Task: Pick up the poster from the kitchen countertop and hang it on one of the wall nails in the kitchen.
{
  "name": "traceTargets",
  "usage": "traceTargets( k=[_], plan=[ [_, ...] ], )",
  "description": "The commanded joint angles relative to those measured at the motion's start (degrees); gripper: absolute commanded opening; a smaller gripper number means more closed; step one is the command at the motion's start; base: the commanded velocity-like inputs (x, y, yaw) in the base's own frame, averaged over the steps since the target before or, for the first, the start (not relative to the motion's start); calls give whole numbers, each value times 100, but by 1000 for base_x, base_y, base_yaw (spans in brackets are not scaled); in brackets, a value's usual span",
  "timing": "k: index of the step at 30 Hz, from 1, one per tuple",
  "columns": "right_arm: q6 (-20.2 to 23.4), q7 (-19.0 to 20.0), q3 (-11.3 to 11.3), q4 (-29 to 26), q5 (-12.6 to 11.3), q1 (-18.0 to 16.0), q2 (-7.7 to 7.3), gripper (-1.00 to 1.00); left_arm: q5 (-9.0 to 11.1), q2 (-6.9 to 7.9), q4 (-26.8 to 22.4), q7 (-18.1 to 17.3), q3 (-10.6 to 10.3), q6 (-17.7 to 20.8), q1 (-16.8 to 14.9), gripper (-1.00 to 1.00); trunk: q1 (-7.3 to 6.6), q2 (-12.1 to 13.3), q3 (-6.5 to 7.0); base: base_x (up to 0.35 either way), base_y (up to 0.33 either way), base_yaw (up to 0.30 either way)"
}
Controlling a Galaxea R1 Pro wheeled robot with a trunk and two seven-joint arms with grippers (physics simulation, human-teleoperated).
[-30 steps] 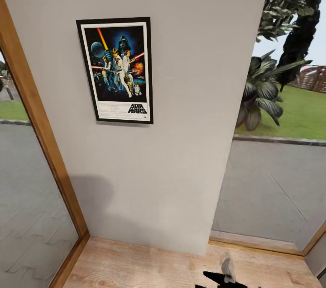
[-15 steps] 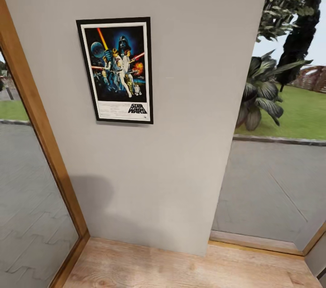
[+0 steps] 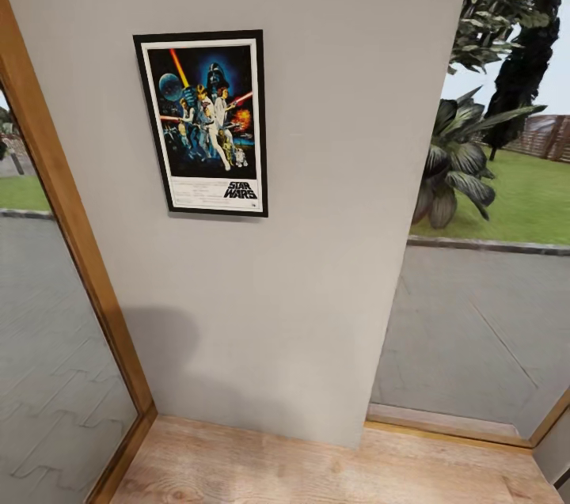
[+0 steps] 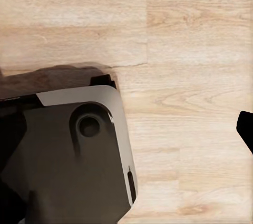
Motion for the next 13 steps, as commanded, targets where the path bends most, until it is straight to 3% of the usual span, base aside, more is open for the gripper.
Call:
traceTargets(
  k=[1,13],
  plan=[
    [-19,30,-5,19,-51,-10,-1,100,12,-5,1,-51,46,-3,-1,100,4,-12,-11,0,0,0],
    [-19,24,-5,19,-50,-10,0,100,13,-6,14,-45,45,-7,-1,100,4,-12,-11,0,0,0]
  ],
)
